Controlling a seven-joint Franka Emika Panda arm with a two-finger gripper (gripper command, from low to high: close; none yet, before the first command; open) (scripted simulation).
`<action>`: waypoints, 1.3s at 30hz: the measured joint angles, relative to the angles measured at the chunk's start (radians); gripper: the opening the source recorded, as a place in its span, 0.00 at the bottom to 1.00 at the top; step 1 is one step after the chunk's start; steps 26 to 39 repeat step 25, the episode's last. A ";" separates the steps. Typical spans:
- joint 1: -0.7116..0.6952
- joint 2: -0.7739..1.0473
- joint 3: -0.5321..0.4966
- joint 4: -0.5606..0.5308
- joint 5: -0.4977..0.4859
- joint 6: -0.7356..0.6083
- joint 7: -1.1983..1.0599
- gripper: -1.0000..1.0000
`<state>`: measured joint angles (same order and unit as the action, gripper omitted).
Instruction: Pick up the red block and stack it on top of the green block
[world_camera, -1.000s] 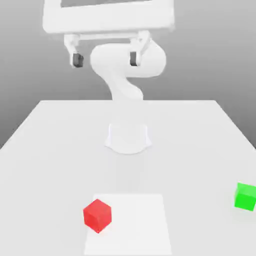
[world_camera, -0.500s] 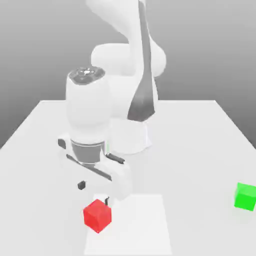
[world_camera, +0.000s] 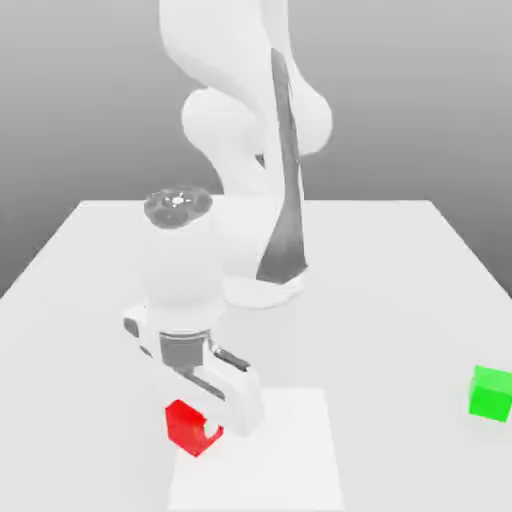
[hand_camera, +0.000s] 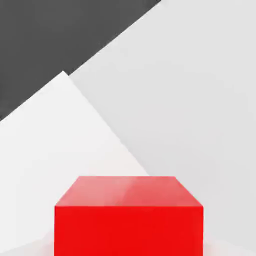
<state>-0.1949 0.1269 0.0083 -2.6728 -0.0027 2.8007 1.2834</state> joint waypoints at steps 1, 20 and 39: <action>0.006 -0.030 0.005 -0.003 0.000 -0.027 0.003 0.00; 0.644 0.080 0.322 0.163 -0.156 -0.097 0.379 0.00; 0.668 0.139 0.292 0.167 -0.204 -0.046 0.414 1.00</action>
